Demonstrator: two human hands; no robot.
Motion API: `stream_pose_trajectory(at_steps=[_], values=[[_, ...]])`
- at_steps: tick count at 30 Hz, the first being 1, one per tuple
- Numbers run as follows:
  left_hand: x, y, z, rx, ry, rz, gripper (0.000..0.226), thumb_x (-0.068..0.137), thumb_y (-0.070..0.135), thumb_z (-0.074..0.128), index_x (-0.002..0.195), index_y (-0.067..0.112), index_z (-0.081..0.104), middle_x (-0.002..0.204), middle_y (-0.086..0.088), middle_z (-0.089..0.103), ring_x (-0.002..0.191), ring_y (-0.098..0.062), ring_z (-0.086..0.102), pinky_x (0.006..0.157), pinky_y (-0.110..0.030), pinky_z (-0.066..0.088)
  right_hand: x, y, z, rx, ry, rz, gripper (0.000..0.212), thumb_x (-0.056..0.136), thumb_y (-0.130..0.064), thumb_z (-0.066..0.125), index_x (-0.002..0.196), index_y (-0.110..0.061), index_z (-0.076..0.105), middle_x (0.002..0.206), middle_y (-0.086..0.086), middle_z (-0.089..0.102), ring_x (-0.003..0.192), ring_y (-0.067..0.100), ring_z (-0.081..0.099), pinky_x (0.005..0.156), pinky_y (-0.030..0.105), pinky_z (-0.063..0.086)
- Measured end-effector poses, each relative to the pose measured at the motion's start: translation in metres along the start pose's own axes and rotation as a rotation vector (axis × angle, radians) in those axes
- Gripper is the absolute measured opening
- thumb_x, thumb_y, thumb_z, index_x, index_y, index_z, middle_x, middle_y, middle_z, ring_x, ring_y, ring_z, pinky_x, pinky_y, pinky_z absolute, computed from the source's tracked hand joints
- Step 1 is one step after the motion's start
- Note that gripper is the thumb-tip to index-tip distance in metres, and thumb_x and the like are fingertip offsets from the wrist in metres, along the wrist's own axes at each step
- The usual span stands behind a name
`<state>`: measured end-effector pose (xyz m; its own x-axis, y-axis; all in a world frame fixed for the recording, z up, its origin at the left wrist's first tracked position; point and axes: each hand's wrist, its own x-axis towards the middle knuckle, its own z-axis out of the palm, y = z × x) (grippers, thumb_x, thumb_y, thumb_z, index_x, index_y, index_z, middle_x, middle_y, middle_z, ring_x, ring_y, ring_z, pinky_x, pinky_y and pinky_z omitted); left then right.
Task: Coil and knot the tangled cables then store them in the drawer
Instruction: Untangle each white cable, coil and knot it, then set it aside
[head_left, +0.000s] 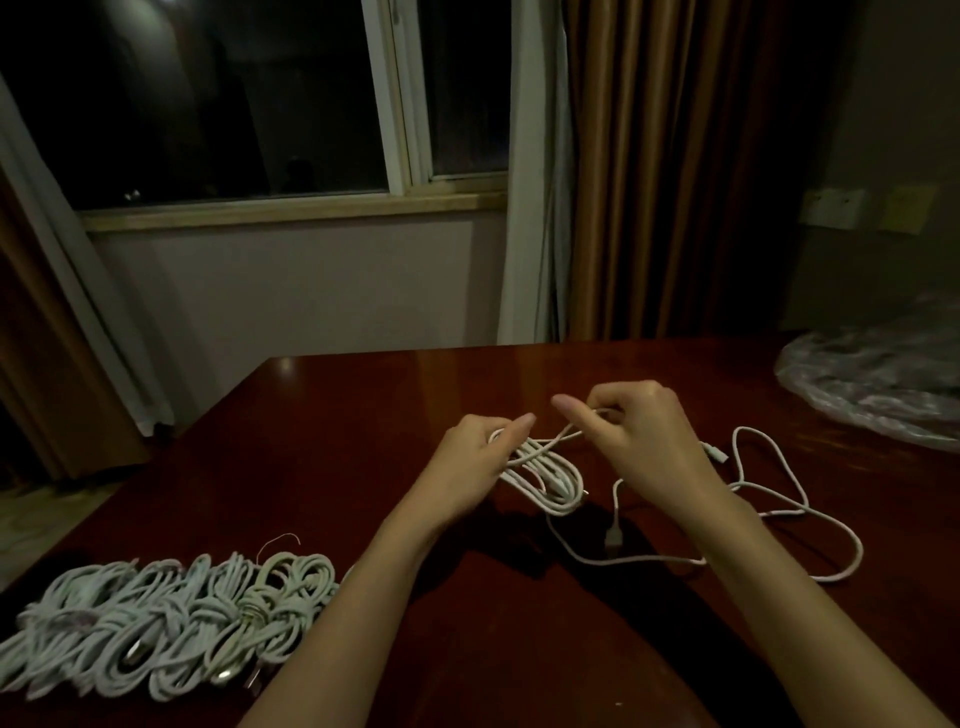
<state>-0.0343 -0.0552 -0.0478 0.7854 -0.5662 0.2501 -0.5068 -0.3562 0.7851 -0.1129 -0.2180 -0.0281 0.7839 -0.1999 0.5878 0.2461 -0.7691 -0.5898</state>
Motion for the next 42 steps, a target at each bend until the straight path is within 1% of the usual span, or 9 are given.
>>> stream_pose_trajectory(at_steps=[5, 11, 15, 19, 24, 31, 35, 37, 42], values=[[-0.003, 0.014, 0.0, -0.343, 0.107, -0.006, 0.046, 0.1, 0.038, 0.045, 0.068, 0.011, 0.064, 0.057, -0.006, 0.055, 0.044, -0.01, 0.043, 0.043, -0.018, 0.031, -0.001, 0.011, 0.023, -0.05, -0.042, 0.077, 0.045, 0.097, -0.035, 0.051, 0.056, -0.017, 0.05, 0.051, -0.005, 0.049, 0.046, 0.008, 0.044, 0.05, 0.02, 0.032], [-0.003, 0.016, 0.006, -0.403, 0.212, -0.03, 0.045, 0.102, 0.031, 0.043, 0.064, 0.014, 0.062, 0.05, 0.007, 0.06, 0.044, -0.002, 0.052, 0.046, -0.014, 0.038, -0.018, 0.003, 0.06, -0.14, -0.288, 0.001, 0.024, 0.096, -0.009, 0.046, 0.113, -0.011, 0.063, 0.103, 0.01, 0.067, 0.091, 0.03, 0.064, 0.079, 0.045, 0.052], [0.001, 0.0, 0.002, -0.175, 0.483, 0.026, 0.049, 0.101, 0.032, 0.047, 0.065, 0.0, 0.061, 0.058, -0.01, 0.062, 0.05, -0.018, 0.054, 0.05, -0.028, 0.038, -0.031, -0.028, 0.067, -0.113, -0.391, -0.002, 0.032, 0.102, -0.025, 0.037, 0.073, -0.02, 0.05, 0.074, 0.0, 0.055, 0.07, 0.023, 0.054, 0.065, 0.035, 0.035], [0.0, -0.008, -0.005, 0.05, 0.568, 0.113, 0.05, 0.101, 0.028, 0.047, 0.059, 0.001, 0.05, 0.051, -0.004, 0.048, 0.051, -0.01, 0.044, 0.049, -0.021, 0.03, -0.024, -0.047, 0.043, -0.114, -0.297, -0.105, 0.03, 0.102, -0.034, 0.041, 0.075, -0.024, 0.051, 0.066, -0.007, 0.05, 0.06, 0.015, 0.048, 0.058, 0.031, 0.036], [0.001, -0.006, -0.001, 0.092, 0.323, 0.25, 0.045, 0.1, 0.025, 0.051, 0.055, 0.029, 0.045, 0.049, 0.009, 0.043, 0.048, -0.005, 0.045, 0.05, -0.017, 0.029, -0.009, -0.031, 0.014, -0.087, -0.13, -0.111, 0.033, 0.093, -0.041, 0.053, 0.061, -0.033, 0.051, 0.053, -0.012, 0.052, 0.052, 0.007, 0.054, 0.049, 0.019, 0.04], [-0.001, 0.011, 0.006, -0.353, 0.086, 0.194, 0.047, 0.095, 0.044, 0.052, 0.058, 0.015, 0.049, 0.05, 0.005, 0.047, 0.046, -0.011, 0.041, 0.046, -0.025, 0.031, 0.0, -0.008, 0.001, 0.401, -0.152, 0.117, 0.043, 0.087, -0.039, 0.06, 0.061, -0.005, 0.063, 0.052, -0.001, 0.05, 0.052, 0.008, 0.046, 0.056, 0.022, 0.037], [-0.003, 0.017, 0.011, -0.552, 0.245, 0.064, 0.042, 0.098, 0.032, 0.046, 0.06, 0.015, 0.053, 0.043, 0.008, 0.045, 0.036, -0.005, 0.035, 0.037, -0.017, 0.026, -0.01, -0.013, 0.029, 0.51, -0.15, 0.247, 0.026, 0.095, -0.023, 0.055, 0.084, -0.008, 0.073, 0.075, 0.005, 0.072, 0.069, 0.007, 0.066, 0.063, 0.02, 0.049], [-0.002, 0.014, 0.011, -0.573, 0.343, 0.015, 0.042, 0.099, 0.031, 0.046, 0.062, 0.013, 0.053, 0.041, 0.008, 0.043, 0.033, -0.001, 0.033, 0.035, -0.015, 0.025, -0.016, -0.015, 0.046, 0.334, -0.144, 0.219, 0.026, 0.099, -0.015, 0.048, 0.09, -0.008, 0.071, 0.077, 0.011, 0.07, 0.072, 0.016, 0.065, 0.066, 0.035, 0.049], [0.0, -0.002, 0.007, -0.289, 0.556, 0.085, 0.047, 0.101, 0.029, 0.048, 0.061, 0.005, 0.052, 0.049, 0.003, 0.047, 0.045, -0.005, 0.04, 0.047, -0.022, 0.032, -0.029, -0.033, 0.062, 0.107, -0.248, 0.138, 0.042, 0.103, -0.02, 0.037, 0.064, -0.015, 0.049, 0.053, -0.003, 0.045, 0.046, 0.01, 0.038, 0.051, 0.029, 0.027]])
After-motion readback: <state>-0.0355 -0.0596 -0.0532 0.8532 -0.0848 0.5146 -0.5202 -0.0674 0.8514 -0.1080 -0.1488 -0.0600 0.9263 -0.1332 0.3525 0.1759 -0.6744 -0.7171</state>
